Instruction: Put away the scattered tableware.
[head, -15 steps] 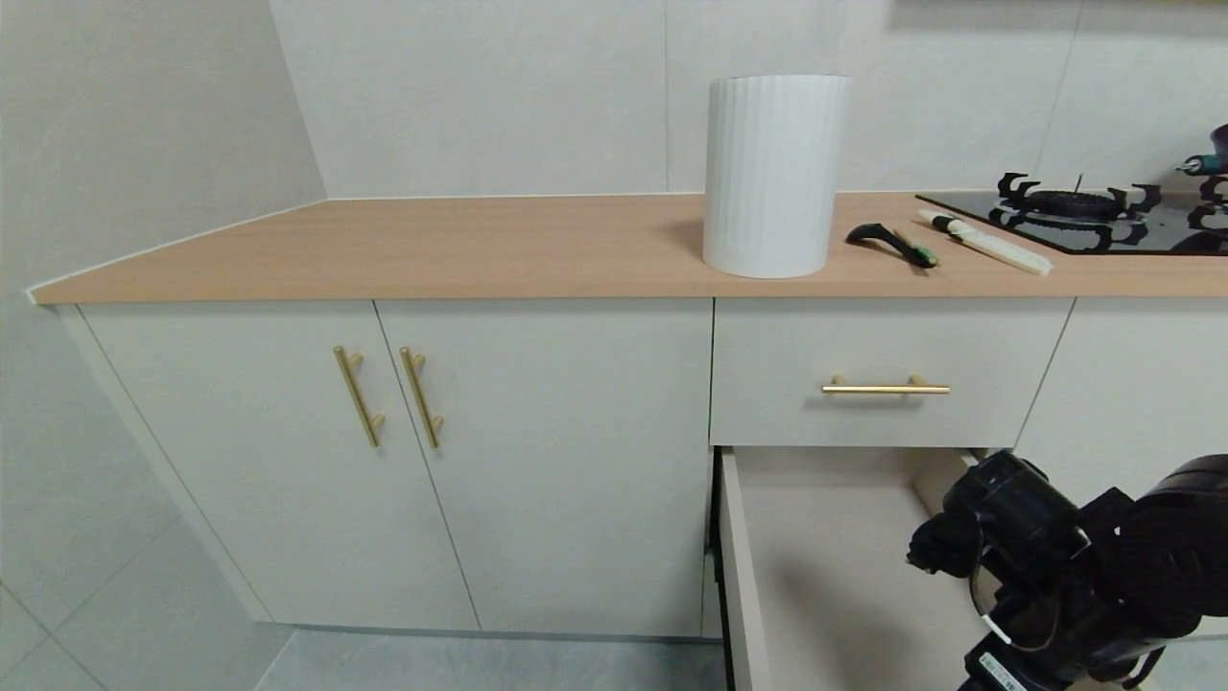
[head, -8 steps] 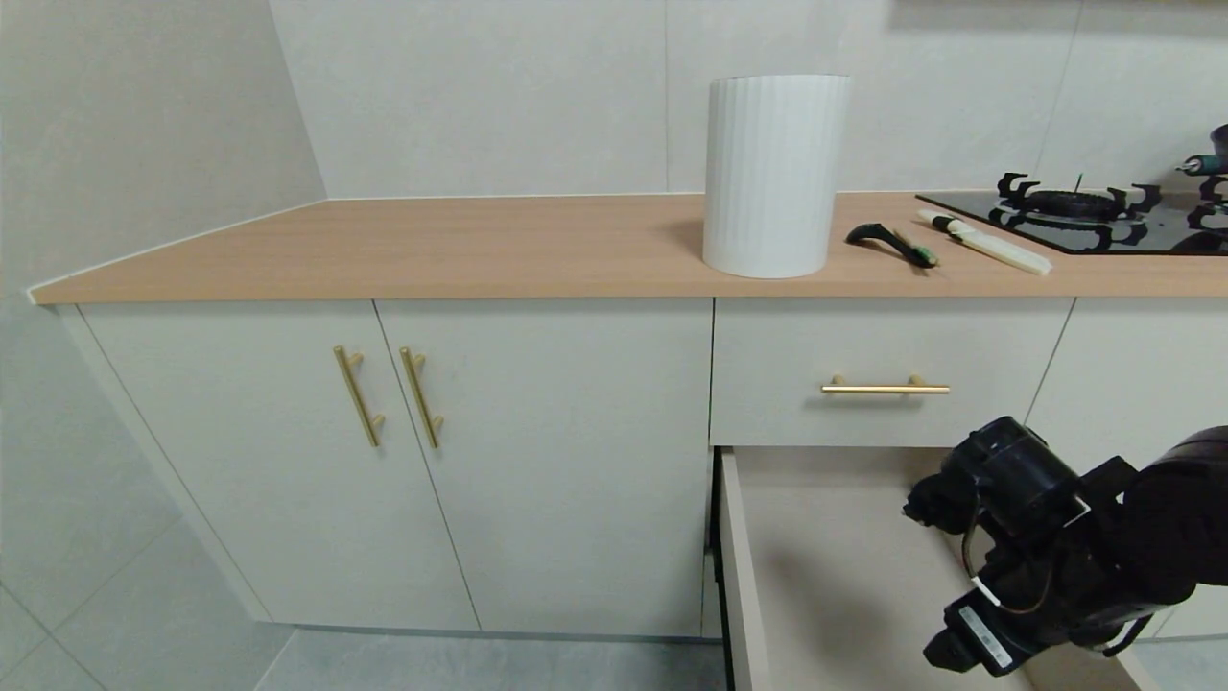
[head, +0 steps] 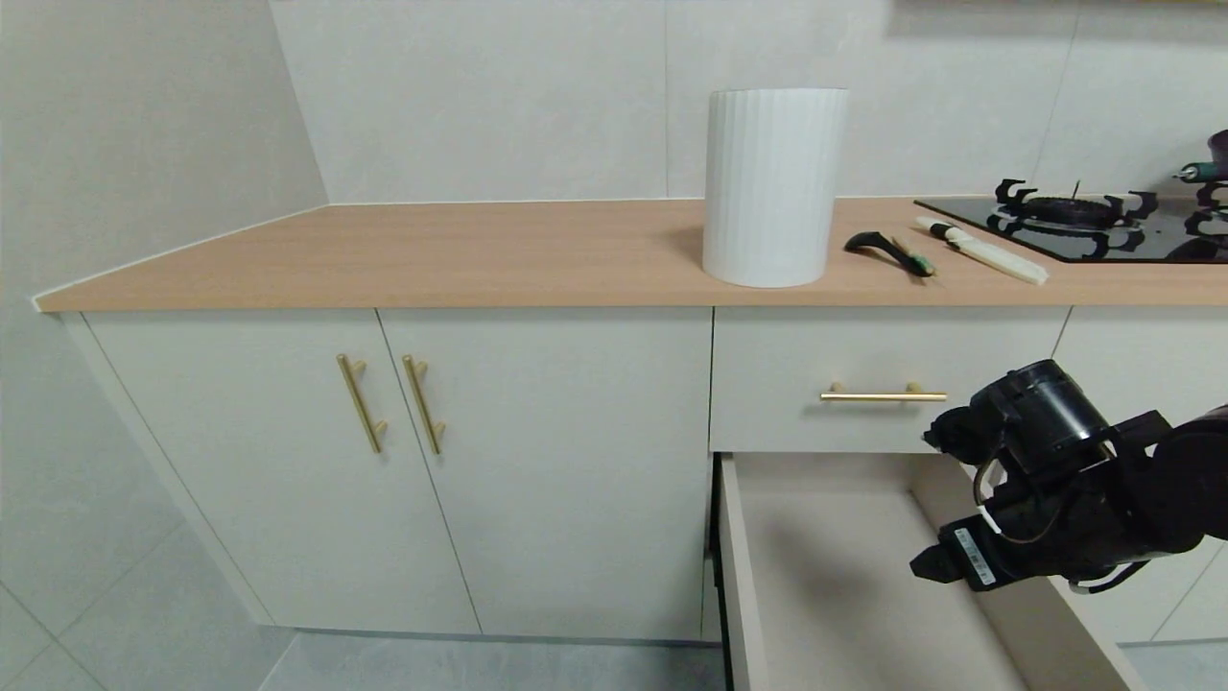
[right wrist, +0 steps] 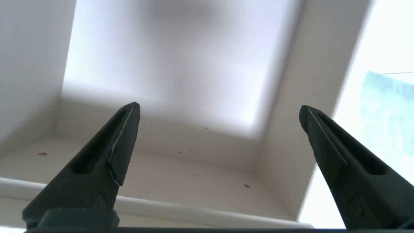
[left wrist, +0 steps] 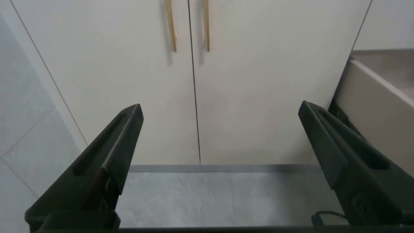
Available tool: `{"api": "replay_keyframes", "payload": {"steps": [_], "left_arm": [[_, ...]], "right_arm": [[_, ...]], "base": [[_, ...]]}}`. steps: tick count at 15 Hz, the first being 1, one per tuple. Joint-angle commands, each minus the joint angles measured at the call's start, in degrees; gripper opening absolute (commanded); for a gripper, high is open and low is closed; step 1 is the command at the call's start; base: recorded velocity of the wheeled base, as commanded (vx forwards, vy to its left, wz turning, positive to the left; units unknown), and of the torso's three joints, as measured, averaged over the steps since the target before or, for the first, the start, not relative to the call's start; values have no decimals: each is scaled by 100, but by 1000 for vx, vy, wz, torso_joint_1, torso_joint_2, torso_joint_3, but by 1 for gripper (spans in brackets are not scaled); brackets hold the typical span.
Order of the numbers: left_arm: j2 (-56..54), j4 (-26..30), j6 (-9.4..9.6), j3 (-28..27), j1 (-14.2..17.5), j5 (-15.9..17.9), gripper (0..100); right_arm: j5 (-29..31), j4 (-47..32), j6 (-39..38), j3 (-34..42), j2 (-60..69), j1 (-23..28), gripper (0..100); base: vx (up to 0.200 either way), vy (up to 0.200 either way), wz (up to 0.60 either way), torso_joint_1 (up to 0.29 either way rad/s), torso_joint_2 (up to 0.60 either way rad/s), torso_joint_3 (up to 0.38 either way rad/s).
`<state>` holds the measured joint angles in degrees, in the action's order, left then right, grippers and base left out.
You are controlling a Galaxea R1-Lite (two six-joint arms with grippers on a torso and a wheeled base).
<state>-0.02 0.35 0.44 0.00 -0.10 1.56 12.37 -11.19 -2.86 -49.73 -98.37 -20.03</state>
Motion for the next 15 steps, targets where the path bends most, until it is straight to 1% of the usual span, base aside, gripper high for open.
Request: {"api": "replay_keyframes", "payload": {"steps": [1, 3, 6, 15], "left_arm": [[2, 0, 0, 0, 1, 2, 100], [2, 0, 0, 0, 1, 2, 100], [2, 0, 0, 0, 1, 2, 100], [2, 0, 0, 0, 1, 2, 100]], "right_arm": [[2, 3, -12, -2, 19, 8, 100], [2, 3, -21, -11, 19, 8, 100], [2, 73, -21, -11, 19, 8, 100], [2, 82, -30, -2, 2, 8, 100]], "base": [[0, 0, 0, 36, -286, -266], [0, 0, 0, 102, -237, -288], [0, 0, 0, 170, -561, -297], [0, 0, 0, 191, -473, -285]]}}
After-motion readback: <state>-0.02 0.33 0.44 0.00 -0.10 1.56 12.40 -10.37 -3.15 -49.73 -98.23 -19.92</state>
